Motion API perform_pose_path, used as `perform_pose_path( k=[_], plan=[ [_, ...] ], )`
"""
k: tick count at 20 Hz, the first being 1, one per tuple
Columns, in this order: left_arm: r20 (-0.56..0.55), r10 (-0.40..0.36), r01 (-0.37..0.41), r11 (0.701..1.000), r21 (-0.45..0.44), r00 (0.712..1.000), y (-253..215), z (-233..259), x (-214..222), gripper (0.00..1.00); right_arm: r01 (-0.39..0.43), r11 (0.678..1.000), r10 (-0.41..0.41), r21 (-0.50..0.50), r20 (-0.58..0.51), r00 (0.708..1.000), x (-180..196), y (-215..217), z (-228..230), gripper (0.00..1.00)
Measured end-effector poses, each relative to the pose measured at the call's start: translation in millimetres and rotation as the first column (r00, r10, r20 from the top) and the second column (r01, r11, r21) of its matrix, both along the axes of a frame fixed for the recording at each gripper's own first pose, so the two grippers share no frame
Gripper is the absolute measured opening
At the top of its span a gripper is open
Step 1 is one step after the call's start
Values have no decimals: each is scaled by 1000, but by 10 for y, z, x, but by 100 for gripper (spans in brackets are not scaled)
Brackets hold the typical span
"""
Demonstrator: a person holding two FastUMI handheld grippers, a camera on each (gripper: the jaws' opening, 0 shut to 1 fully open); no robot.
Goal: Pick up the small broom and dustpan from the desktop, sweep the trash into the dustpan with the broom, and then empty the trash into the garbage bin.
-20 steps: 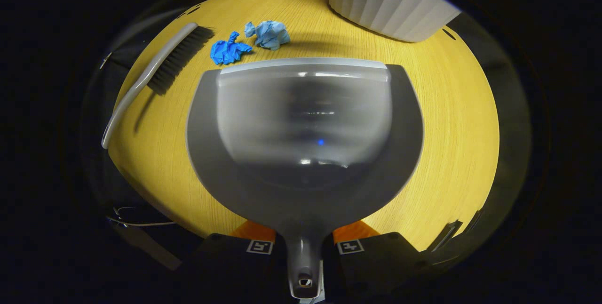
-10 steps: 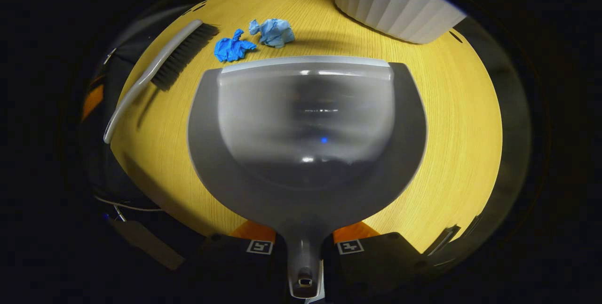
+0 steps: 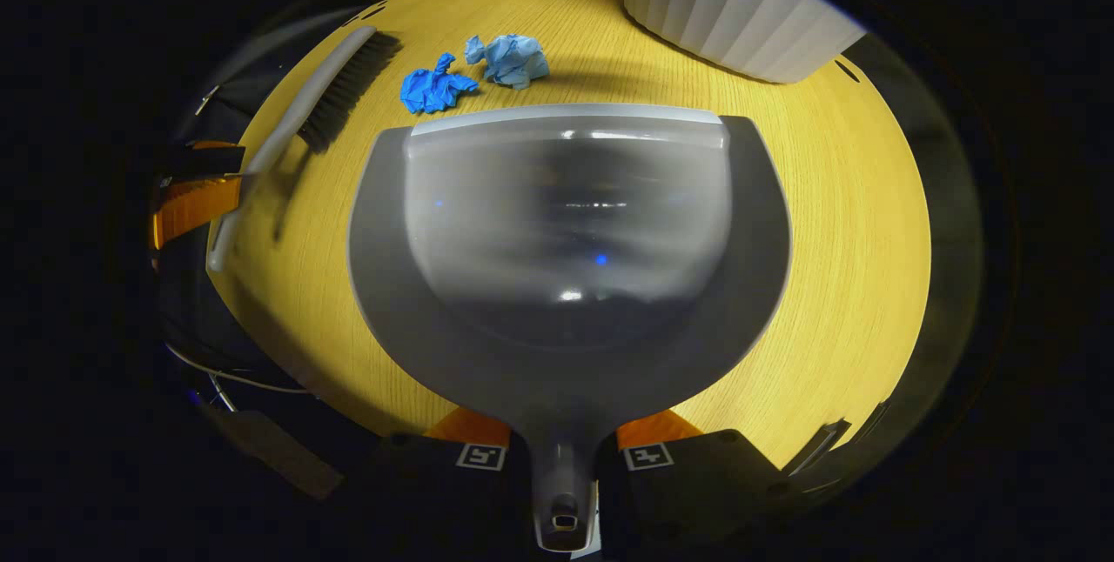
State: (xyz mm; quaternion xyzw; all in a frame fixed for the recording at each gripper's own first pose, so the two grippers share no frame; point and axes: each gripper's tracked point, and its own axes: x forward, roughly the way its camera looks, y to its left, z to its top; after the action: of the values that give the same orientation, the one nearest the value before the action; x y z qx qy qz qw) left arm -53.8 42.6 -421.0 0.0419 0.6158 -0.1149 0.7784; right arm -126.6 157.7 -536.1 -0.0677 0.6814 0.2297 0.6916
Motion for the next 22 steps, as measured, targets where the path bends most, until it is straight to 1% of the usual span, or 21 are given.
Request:
perform_pose_path(
  k=[2,4,8,11,17,19,20,21,22],
  plan=[
    [-12,-1,1,1000,-7,1000,-70,32,37,89,0,1000,0,1,1,1000,2,-1,2,34],
    [-37,-2,2,1000,10,999,-53,8,62,89,1,1000,-1,1,0,1000,1,0,-1,34],
    [-116,83,-84,996,-3,990,-191,-153,94,90,2,1000,-2,1,0,1000,2,1,0,34],
    [-129,103,-99,994,41,986,-229,-276,224,90,5,1000,-5,1,2,1000,2,5,-6,34],
    [-175,154,-131,982,139,973,-149,-533,225,88,12,1000,-12,-2,4,1000,7,7,-7,34],
    [-190,172,-141,976,164,967,-114,-618,187,83,14,1000,-14,-2,6,1000,12,8,-10,34],
    [-188,174,-140,973,182,967,-83,-671,187,79,15,1000,-15,-2,6,1000,15,10,-9,34],
    [-191,175,-138,971,195,966,-69,-706,166,72,14,1000,-14,-2,6,1000,12,8,-8,34],
    [-185,175,-136,969,204,967,-63,-755,171,60,14,1000,-14,-2,6,1000,17,6,-5,34]
  ],
)
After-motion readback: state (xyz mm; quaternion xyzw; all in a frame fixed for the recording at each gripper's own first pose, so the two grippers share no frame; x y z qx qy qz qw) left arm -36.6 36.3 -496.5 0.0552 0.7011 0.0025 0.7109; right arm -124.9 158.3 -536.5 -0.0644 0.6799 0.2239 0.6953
